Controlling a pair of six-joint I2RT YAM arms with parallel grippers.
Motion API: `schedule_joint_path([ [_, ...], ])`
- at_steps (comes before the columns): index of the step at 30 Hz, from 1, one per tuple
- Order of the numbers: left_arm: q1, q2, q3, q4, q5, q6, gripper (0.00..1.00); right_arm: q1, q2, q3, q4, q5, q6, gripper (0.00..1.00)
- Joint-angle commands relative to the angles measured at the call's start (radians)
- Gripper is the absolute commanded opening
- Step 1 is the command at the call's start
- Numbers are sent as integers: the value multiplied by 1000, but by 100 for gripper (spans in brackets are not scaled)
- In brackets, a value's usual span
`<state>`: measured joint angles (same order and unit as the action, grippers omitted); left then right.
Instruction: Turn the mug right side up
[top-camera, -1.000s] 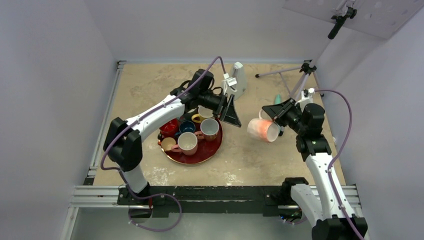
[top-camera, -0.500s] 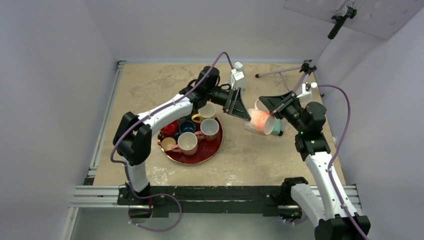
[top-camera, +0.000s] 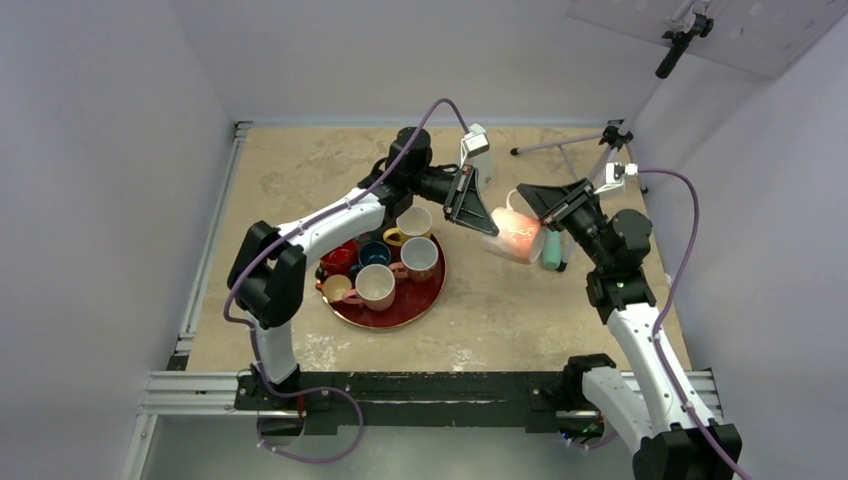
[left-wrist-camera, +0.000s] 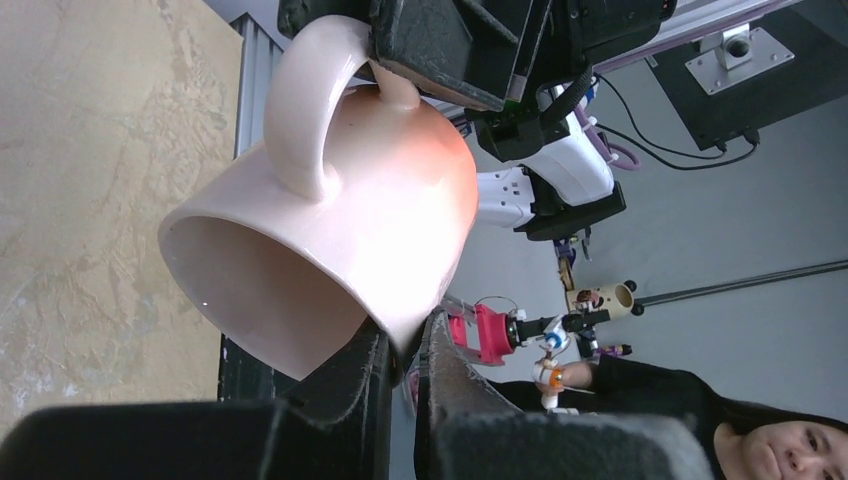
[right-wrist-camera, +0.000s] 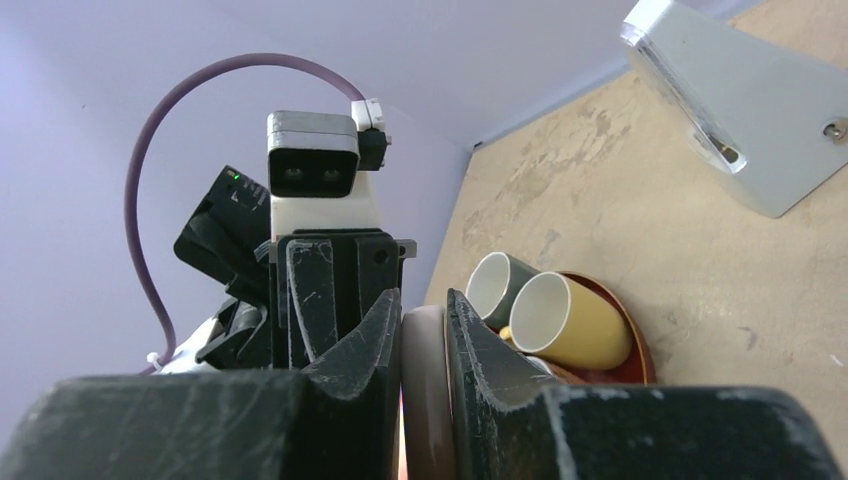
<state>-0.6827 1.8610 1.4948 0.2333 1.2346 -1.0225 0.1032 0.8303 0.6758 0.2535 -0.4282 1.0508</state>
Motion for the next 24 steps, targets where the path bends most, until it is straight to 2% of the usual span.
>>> schedule_joint_path([
  [1, -19, 17, -27, 151, -109, 7, 0, 21, 11, -99, 63, 47, 10, 0],
  [10, -14, 150, -5, 131, -153, 33, 0, 22, 53, -261, 143, 116, -53, 0],
  [13, -12, 205, 22, 105, -164, 48, 0, 22, 137, -326, 258, 119, -70, 0],
  [15, -12, 240, 43, 30, -184, 99, 0, 23, 210, -346, 321, 122, -90, 0],
  [18, -5, 282, 76, -101, -216, 194, 0, 23, 334, -327, 349, 108, -136, 0],
  [24, 9, 350, 92, -176, -240, 273, 0, 22, 512, -289, 359, 61, -189, 0],
])
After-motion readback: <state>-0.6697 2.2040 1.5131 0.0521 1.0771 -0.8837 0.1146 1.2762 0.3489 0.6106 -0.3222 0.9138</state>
